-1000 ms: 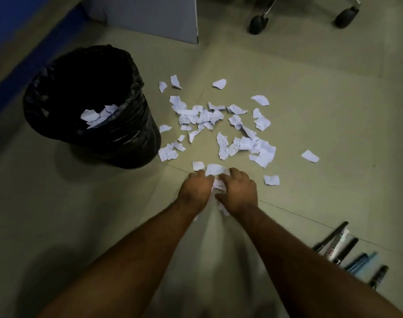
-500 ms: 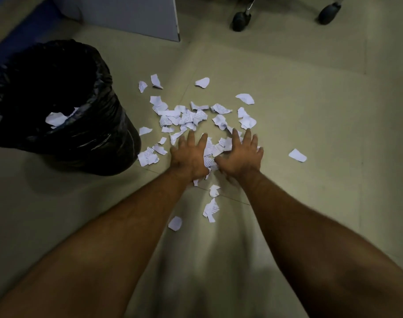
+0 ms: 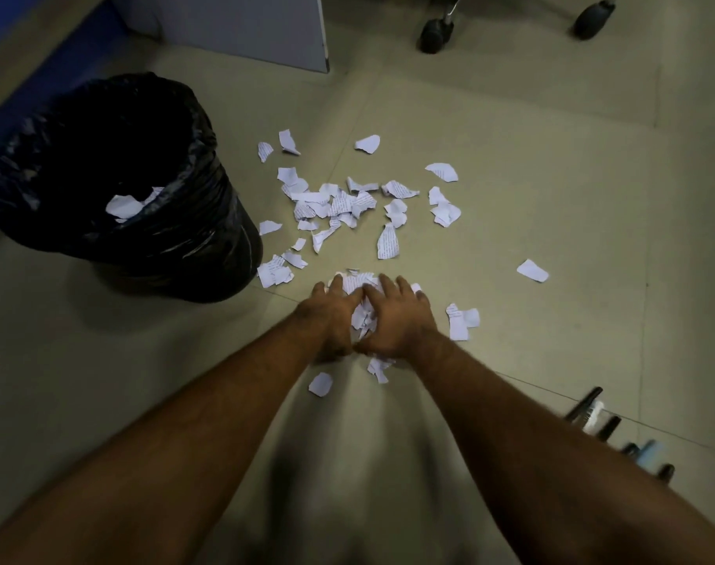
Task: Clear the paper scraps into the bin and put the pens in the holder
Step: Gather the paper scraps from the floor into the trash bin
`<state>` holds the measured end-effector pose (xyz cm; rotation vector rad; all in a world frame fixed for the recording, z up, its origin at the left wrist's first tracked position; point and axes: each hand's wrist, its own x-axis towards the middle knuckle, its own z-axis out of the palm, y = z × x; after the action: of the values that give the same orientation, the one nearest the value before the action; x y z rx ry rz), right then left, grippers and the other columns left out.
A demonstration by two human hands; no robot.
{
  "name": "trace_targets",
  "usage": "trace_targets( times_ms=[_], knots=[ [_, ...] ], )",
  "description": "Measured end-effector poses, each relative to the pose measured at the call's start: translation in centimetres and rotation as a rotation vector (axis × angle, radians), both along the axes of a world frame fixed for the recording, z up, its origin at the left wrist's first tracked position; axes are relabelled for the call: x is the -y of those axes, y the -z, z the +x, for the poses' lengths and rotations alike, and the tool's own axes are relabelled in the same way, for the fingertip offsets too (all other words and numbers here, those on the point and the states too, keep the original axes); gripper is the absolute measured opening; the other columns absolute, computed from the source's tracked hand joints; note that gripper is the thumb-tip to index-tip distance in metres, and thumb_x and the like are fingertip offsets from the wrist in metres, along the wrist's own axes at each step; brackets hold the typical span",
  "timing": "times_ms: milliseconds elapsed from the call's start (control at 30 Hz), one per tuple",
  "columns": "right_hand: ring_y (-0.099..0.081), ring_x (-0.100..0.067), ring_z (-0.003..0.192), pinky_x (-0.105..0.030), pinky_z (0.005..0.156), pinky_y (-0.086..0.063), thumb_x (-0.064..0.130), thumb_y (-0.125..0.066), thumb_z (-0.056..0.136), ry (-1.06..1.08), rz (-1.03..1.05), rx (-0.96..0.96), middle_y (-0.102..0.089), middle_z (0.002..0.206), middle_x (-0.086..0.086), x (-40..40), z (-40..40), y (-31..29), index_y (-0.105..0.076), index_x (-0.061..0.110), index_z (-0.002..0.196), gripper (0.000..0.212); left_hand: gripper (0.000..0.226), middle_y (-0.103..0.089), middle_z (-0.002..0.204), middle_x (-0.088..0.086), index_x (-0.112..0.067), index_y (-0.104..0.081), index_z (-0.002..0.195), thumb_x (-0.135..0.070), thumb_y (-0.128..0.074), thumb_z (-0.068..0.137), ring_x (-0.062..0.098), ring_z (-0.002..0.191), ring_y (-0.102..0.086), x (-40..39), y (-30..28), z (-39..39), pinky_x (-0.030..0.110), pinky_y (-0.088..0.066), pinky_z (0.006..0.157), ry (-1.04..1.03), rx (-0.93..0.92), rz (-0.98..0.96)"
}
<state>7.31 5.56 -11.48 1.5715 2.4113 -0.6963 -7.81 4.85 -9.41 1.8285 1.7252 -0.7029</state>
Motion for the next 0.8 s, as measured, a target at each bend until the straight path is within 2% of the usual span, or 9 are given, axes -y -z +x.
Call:
trace_targets(
  times_ms=[67, 133, 233, 333, 433, 500, 567, 700, 800],
  knots=[
    [-0.027, -0.035, 0.143, -0.05, 0.111, -0.032, 0.057, -0.07, 0.071, -0.01, -0.007, 0.063, -0.026, 0.158, -0.01, 0.8, -0.5, -0.6, -0.029, 0.028, 0.151, 0.094, 0.096, -0.009, 0.16, 0.016, -0.024, -0.005, 0.154, -0.031, -0.068, 0.083, 0.039, 0.144, -0.02, 1.0, -0.2, 0.7, 0.045, -0.035, 0.112, 0.049, -0.075, 0.068],
    [-0.046, -0.034, 0.124, -0.04, 0.093, -0.044, 0.046, -0.07, 0.076, 0.026, 0.085, 0.061, -0.047, 0.141, -0.009, 1.7, -0.8, -0.6, -0.047, 0.028, 0.139, 0.069, 0.069, -0.03, 0.151, 0.015, -0.022, -0.026, 0.15, -0.028, -0.06, 0.09, 0.034, 0.131, -0.041, 2.1, 0.1, 1.3, 0.039, -0.042, 0.101, 0.002, -0.067, 0.191],
    [-0.058, -0.035, 0.099, -0.033, 0.069, -0.043, 0.023, -0.065, 0.082, 0.063, 0.214, -0.036, -0.061, 0.111, -0.011, 3.0, -1.1, -0.4, -0.068, 0.02, 0.111, 0.029, 0.043, -0.046, 0.136, 0.011, -0.018, -0.047, 0.133, -0.026, -0.059, 0.092, 0.03, 0.119, -0.051, 3.3, 0.2, 1.4, 0.035, -0.046, 0.092, -0.098, -0.039, 0.25],
    [-0.06, -0.033, 0.098, -0.032, 0.068, -0.043, 0.015, -0.068, 0.08, 0.075, 0.167, -0.024, -0.062, 0.108, -0.009, 3.4, -1.5, -0.6, -0.071, 0.017, 0.107, 0.027, 0.037, -0.049, 0.133, 0.012, -0.012, -0.054, 0.124, -0.019, -0.062, 0.088, 0.03, 0.119, -0.051, 4.1, 0.2, 1.3, 0.034, -0.044, 0.094, -0.132, 0.004, 0.257],
    [-0.063, -0.034, 0.096, -0.031, 0.073, -0.044, 0.013, -0.058, 0.086, 0.116, 0.112, -0.061, -0.063, 0.107, -0.013, 3.1, -1.9, -0.4, -0.07, 0.011, 0.105, 0.022, 0.03, -0.054, 0.125, 0.011, -0.009, -0.059, 0.117, -0.016, -0.061, 0.087, 0.03, 0.112, -0.056, 4.6, 0.3, 1.1, 0.034, -0.046, 0.092, -0.178, 0.025, 0.304],
    [-0.064, -0.036, 0.097, -0.032, 0.078, -0.045, 0.013, -0.053, 0.088, 0.197, 0.072, -0.167, -0.066, 0.106, -0.017, 2.8, -1.9, -0.3, -0.071, 0.005, 0.103, 0.025, 0.023, -0.06, 0.119, 0.012, -0.009, -0.064, 0.108, -0.017, -0.06, 0.087, 0.029, 0.104, -0.061, 4.5, 0.5, 0.8, 0.032, -0.047, 0.087, -0.279, 0.058, 0.36],
    [-0.066, -0.038, 0.093, -0.033, 0.08, -0.047, 0.019, -0.052, 0.086, 0.365, 0.056, -0.366, -0.071, 0.1, -0.022, 2.8, -2.0, -0.5, -0.073, 0.0, 0.098, 0.031, 0.019, -0.064, 0.113, 0.012, -0.01, -0.067, 0.104, -0.016, -0.061, 0.087, 0.027, 0.099, -0.064, 4.4, -0.2, 1.0, 0.029, -0.048, 0.084, -0.367, 0.086, 0.429],
    [-0.068, -0.03, 0.084, -0.024, 0.069, -0.042, 0.023, -0.064, 0.09, 0.685, -0.002, -0.595, -0.075, 0.09, -0.014, 2.3, -2.8, -2.9, -0.077, 0.009, 0.09, 0.019, 0.019, -0.069, 0.107, 0.01, -0.011, -0.071, 0.103, -0.009, -0.056, 0.091, 0.027, 0.095, -0.067, 3.7, -3.1, 1.0, 0.031, -0.054, 0.079, -0.475, 0.086, 0.565],
    [-0.069, -0.024, 0.084, -0.022, 0.069, -0.043, 0.024, -0.069, 0.088, 0.79, 0.003, -0.735, -0.076, 0.091, -0.01, 1.2, -4.0, -6.4, -0.078, 0.011, 0.093, 0.017, 0.023, -0.072, 0.1, 0.009, -0.014, -0.074, 0.097, -0.005, -0.055, 0.088, 0.027, 0.092, -0.068, 3.2, -6.6, 0.2, 0.03, -0.054, 0.075, -0.561, 0.15, 0.638]
  ],
)
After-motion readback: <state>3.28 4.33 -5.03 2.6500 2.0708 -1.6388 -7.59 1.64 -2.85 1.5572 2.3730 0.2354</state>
